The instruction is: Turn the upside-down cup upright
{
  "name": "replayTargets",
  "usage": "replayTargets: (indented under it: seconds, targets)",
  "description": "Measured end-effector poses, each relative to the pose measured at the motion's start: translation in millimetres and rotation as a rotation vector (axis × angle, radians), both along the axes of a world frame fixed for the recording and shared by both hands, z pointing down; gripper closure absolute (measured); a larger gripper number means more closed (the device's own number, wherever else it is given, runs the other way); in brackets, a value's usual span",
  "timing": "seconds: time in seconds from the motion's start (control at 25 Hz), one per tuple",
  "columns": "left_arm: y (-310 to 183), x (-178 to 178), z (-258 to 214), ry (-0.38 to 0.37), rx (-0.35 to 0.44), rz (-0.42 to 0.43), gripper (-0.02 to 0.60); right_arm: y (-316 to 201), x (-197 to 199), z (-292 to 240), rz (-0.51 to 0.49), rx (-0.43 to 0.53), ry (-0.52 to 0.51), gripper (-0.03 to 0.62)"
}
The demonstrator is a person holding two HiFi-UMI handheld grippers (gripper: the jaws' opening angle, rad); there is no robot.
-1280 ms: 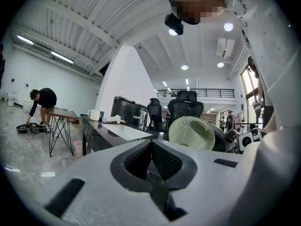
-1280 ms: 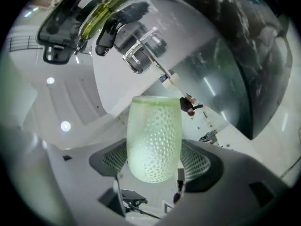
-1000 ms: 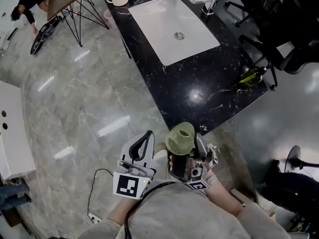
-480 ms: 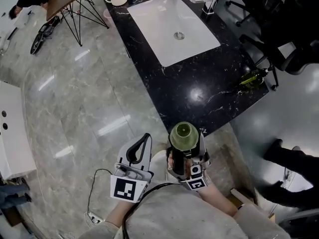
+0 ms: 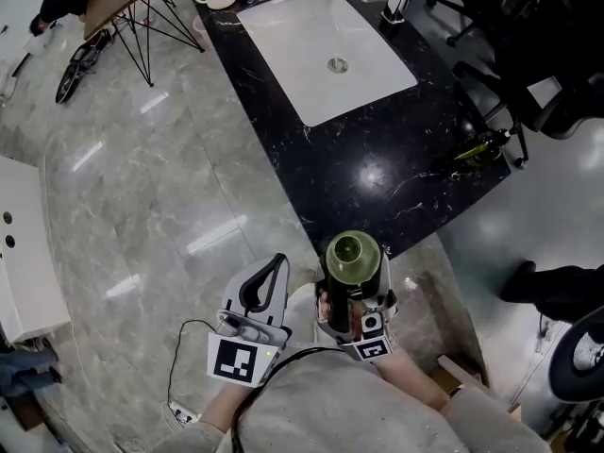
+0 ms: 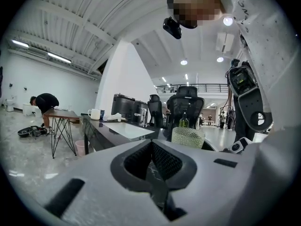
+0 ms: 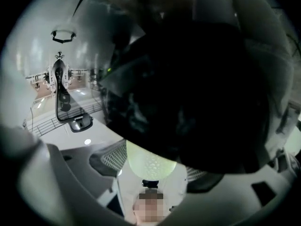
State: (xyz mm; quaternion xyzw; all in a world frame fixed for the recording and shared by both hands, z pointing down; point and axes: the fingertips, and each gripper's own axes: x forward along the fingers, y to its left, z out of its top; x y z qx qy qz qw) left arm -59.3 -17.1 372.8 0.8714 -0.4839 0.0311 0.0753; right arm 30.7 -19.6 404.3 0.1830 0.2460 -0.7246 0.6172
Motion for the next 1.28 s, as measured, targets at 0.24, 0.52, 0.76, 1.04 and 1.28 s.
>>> replayTargets:
  seconds: [0.24,0.52,0.76,1.04,1.28]
  targets:
    - [0,2,1,0.025,-0.046,-0.003,0.574,-1,5,7,0.005,-0.009,0.016,0.247]
    - [0,0,2,-0.005,-0.002,0.016,0.574,2,6,1,0.027,0.036,-0.001,0.246]
    - [2,4,-1,0.0,0.009,0.026,0.574,22,3,-16,0.022,0.145,0.018,0.247]
    - [6,7,-7,0.02,0.026,0.047,0.574,49,-7,-55,0.011,0.35,0.236,0.247]
    - [12,16,-12,0.033,0.04,0.079,0.574,86,-42,-55,-0.111,0.737,1.064,0.509]
